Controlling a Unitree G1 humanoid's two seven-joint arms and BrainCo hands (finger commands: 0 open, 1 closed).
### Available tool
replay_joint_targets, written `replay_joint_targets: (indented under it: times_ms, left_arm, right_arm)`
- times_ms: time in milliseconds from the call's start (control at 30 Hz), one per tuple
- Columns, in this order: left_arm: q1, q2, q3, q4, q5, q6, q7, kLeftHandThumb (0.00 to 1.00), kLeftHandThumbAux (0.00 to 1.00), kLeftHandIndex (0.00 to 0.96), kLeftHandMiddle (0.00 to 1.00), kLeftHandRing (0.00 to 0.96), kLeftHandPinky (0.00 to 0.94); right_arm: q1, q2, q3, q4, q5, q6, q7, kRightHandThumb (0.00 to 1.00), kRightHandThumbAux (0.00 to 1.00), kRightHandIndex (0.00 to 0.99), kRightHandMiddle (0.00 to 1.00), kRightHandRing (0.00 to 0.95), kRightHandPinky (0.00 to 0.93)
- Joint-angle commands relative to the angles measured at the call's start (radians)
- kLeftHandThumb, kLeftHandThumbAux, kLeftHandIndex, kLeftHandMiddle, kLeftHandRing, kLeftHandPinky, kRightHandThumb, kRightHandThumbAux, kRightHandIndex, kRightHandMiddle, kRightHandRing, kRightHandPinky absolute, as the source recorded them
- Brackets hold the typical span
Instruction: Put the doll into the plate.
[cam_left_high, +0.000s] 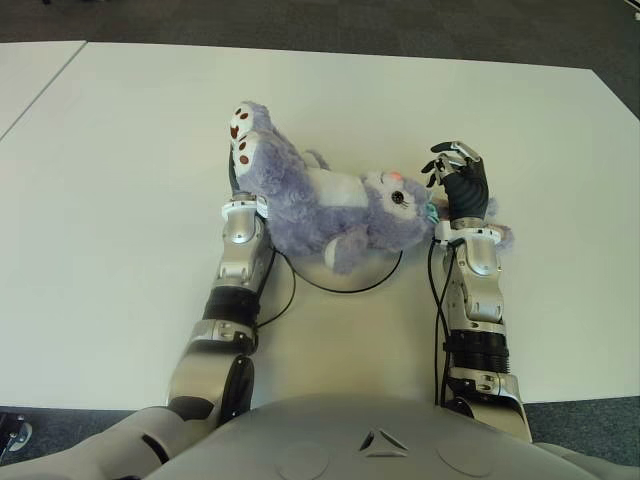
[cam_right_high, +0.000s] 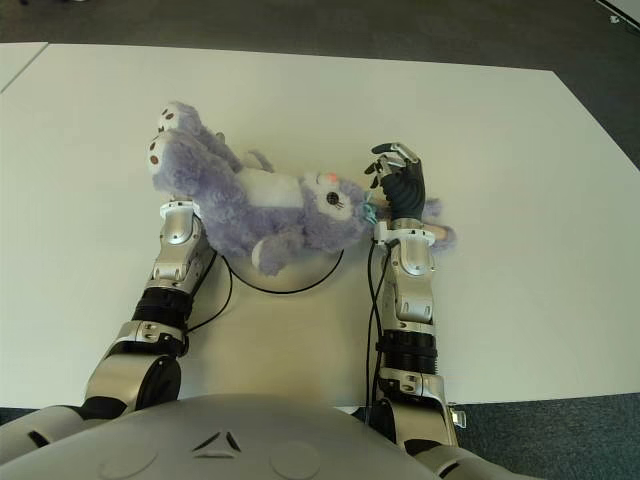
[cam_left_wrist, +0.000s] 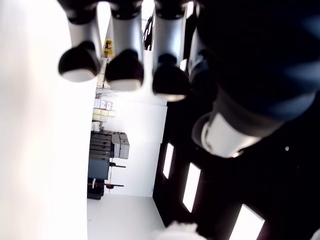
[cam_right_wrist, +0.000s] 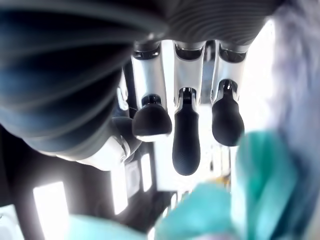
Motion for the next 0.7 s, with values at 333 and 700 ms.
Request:
replay_joint_targets:
  times_ms: [333, 700]
  left_arm:
    - [0.07, 0.038, 0.03, 0.129, -0.007, 0.006, -0.014, 0.421, 0.766, 0.772, 0.852, 0.856, 0.85]
    - [0.064, 0.052, 0.033, 0.147, -0.008, -0.005, -0.028, 0.415, 0.769, 0.773, 0.848, 0.855, 0.828]
  right_arm:
    - [0.014, -0.004, -0.027, 0.184, 0.026, -0.155, 0.035, 0.705, 0.72, 0.44, 0.888, 0.877, 0.867]
    - [0.009, -0.031, 0.0, 0.202, -0.063, -0.093, -0.018, 0.697, 0.726, 0.438, 0.897, 0.878, 0.87]
